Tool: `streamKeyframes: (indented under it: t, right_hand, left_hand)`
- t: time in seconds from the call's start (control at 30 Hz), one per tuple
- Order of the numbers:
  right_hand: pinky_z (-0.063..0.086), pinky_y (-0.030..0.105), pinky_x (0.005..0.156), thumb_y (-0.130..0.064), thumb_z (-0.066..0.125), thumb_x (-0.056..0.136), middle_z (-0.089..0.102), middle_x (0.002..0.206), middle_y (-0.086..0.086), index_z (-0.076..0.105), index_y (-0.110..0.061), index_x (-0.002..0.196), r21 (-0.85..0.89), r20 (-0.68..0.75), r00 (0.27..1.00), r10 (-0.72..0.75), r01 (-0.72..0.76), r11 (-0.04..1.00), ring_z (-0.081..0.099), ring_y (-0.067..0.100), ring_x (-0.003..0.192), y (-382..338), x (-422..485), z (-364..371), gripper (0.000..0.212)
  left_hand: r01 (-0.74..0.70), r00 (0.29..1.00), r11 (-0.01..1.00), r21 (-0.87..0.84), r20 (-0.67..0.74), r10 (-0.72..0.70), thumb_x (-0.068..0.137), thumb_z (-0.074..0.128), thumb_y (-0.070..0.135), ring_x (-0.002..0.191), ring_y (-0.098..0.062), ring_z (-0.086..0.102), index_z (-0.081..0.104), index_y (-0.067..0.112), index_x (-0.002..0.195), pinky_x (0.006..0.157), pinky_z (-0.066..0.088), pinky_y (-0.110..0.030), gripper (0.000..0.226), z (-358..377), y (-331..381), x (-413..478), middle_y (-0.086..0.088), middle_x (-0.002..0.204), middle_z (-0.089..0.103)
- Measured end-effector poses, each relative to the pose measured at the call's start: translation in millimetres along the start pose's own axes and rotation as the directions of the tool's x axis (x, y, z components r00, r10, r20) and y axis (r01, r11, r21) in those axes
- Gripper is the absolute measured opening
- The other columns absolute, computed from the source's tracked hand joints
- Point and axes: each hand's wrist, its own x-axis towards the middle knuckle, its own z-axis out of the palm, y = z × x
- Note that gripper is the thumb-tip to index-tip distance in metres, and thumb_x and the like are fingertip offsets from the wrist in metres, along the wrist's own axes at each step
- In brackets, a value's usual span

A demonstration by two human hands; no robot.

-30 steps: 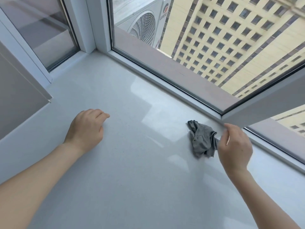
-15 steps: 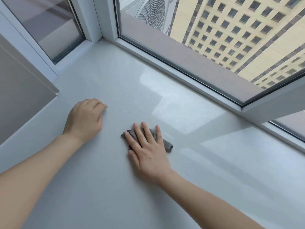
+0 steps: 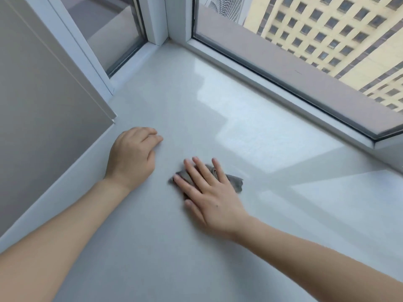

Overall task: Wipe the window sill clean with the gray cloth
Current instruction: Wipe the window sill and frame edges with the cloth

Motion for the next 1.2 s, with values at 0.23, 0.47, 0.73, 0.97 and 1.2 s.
streamKeyframes:
  t: [0.23,0.47,0.73,0.97,1.2]
  right_hand:
    - [0.007,0.049,0.117,-0.042,0.018,0.096,0.027,0.155,0.006,0.031,-0.032,0.144,-0.054,-0.018,0.979,0.201,-0.202,0.978,0.018,0.027,0.145,105,85,-20,0.051]
    - [0.006,0.058,0.114,-0.039,0.023,0.094,0.028,0.154,0.013,0.035,-0.026,0.143,-0.009,-0.124,0.904,0.41,-0.414,0.91,0.019,0.034,0.143,52,148,-4,0.052]
    - [0.013,0.046,0.116,-0.043,0.022,0.097,0.036,0.151,0.003,0.039,-0.033,0.14,-0.004,0.002,1.0,-0.031,0.031,1.0,0.028,0.024,0.142,76,104,-17,0.047]
    - [0.001,0.055,0.115,-0.037,0.024,0.098,0.02,0.156,0.01,0.027,-0.027,0.146,0.012,-0.077,0.863,0.5,-0.501,0.865,0.01,0.027,0.146,89,252,-18,0.049]
    - [0.018,0.058,0.112,-0.045,0.035,0.096,0.032,0.152,0.008,0.038,-0.035,0.14,0.091,0.048,0.993,-0.107,0.103,0.991,0.026,0.03,0.142,-56,52,5,0.046]
  left_hand:
    - [-0.027,0.997,0.997,-0.069,-0.072,0.022,0.068,0.039,-0.001,0.081,-0.035,0.06,0.068,0.004,0.084,0.065,0.049,-0.038,0.033,-9,-18,16,-0.015,0.091,0.067]
    - [-0.018,0.996,0.995,-0.097,-0.086,0.009,0.066,0.042,-0.005,0.08,-0.035,0.062,0.068,0.004,0.083,0.063,0.049,-0.036,0.032,-11,-32,34,-0.015,0.09,0.067]
    - [-0.053,0.988,0.998,-0.04,0.141,0.058,0.072,0.038,0.01,0.105,-0.029,0.063,0.067,0.007,0.1,0.088,0.047,-0.033,0.04,-3,-42,22,-0.012,0.111,0.068]
    - [-0.007,0.992,0.991,-0.134,0.122,0.024,0.074,0.036,0.011,0.099,-0.028,0.066,0.07,0.007,0.092,0.082,0.052,-0.034,0.039,-11,-42,22,-0.01,0.104,0.071]
    - [0.106,0.972,0.967,-0.231,-0.182,-0.15,0.068,0.05,-0.008,0.08,-0.02,0.056,0.069,0.006,0.073,0.069,0.044,-0.033,0.025,-49,-32,-6,-0.01,0.083,0.07]
